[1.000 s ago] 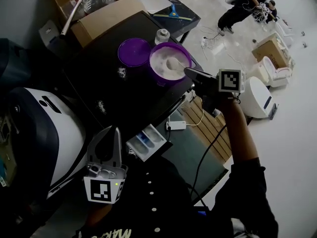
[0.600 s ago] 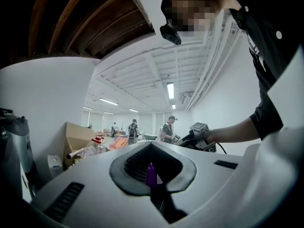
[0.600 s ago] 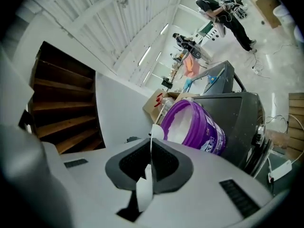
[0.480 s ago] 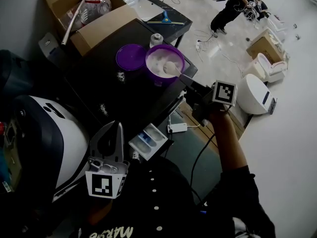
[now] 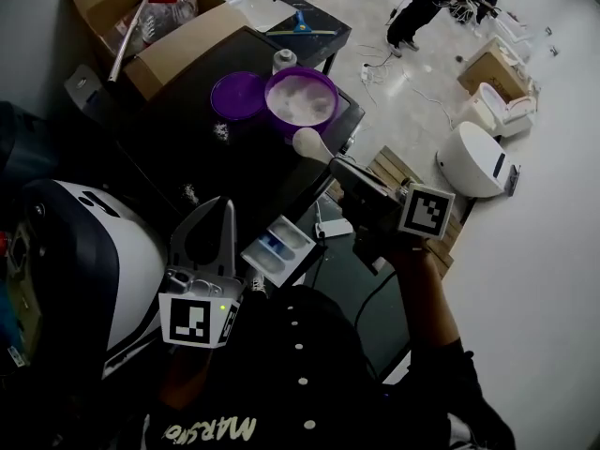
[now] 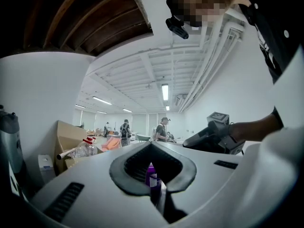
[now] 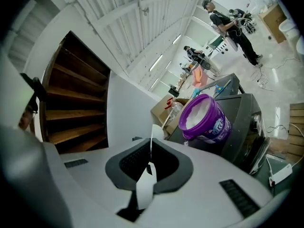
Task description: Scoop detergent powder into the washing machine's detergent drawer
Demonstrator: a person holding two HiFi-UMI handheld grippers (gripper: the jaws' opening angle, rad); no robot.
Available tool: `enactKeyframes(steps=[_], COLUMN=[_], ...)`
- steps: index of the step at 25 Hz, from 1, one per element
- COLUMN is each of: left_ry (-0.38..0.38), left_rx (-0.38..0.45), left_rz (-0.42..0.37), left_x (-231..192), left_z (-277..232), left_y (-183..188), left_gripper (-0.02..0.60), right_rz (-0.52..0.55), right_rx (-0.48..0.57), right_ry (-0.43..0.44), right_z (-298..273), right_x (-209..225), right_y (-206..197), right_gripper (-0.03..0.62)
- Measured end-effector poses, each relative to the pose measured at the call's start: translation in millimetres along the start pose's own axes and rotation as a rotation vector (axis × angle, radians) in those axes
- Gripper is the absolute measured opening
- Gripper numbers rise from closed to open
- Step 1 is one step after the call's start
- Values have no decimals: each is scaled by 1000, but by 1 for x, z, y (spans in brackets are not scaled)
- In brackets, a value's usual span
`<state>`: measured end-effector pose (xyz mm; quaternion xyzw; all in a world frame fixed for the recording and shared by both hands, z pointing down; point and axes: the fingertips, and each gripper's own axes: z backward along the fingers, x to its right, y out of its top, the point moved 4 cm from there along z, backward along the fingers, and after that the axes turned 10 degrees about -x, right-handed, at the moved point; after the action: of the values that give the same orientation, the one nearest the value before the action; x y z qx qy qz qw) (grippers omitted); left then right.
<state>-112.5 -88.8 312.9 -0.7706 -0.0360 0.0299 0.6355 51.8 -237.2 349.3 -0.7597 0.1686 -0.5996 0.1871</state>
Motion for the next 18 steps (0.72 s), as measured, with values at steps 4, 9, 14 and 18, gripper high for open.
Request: enactKeyframes(steps=[4, 9, 14, 18], left_ry=[-17, -41, -57, -59], left_rx=[-7, -18, -18, -30], left_rz=[3, 2, 2, 7], left_x=[2, 5, 8, 11], left_z=[-3, -5, -7, -5], left_y=[-4, -10, -16, -23], left_gripper=[14, 14, 14, 14], right_rz=[-43, -79, -142, -137], right_rx=[-3, -19, -45, -113], right_ry=[-15, -57, -96, -133], right_z=[13, 27, 32, 25], right_x=[-4, -2, 12, 23], right_y=[-39, -86, -126, -159], right_gripper=[32, 32, 32, 32])
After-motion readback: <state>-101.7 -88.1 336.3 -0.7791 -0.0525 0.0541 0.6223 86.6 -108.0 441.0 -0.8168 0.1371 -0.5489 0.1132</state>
